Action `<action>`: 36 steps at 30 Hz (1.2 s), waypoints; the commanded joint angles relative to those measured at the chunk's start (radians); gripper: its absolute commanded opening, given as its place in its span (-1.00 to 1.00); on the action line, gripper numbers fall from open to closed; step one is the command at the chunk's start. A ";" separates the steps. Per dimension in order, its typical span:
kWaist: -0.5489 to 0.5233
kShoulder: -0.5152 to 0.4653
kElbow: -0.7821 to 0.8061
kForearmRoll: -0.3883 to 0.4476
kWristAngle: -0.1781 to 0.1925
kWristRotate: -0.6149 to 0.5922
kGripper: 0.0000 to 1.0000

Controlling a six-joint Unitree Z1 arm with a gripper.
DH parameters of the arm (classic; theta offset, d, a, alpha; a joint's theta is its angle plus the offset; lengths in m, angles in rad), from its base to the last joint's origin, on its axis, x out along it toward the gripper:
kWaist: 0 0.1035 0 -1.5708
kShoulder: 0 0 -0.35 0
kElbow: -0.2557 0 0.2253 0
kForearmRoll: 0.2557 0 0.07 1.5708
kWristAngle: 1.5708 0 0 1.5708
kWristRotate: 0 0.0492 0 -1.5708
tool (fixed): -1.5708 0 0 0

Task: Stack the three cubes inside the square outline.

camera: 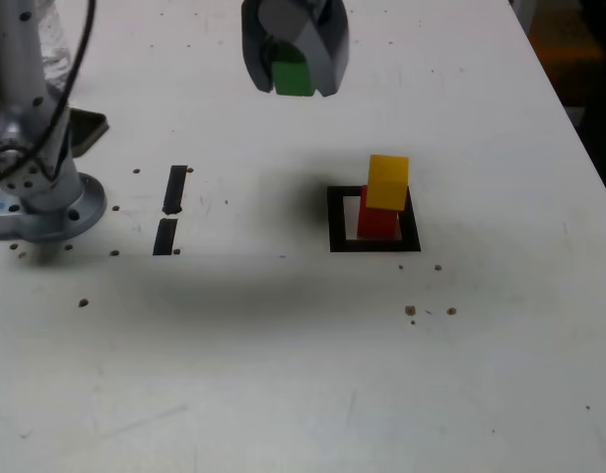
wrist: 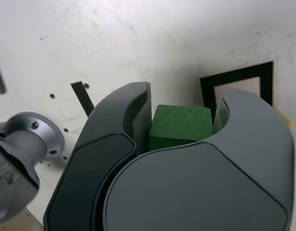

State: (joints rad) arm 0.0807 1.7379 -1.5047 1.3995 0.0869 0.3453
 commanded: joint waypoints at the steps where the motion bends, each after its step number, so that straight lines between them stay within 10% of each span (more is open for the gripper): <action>1: -0.014 -0.001 -0.029 0.020 -0.008 -0.020 -0.52; 36: -0.201 0.137 -0.317 0.223 -0.071 -0.299 -0.52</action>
State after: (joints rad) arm -0.1158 1.8710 -1.8158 1.6106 0.0156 0.0481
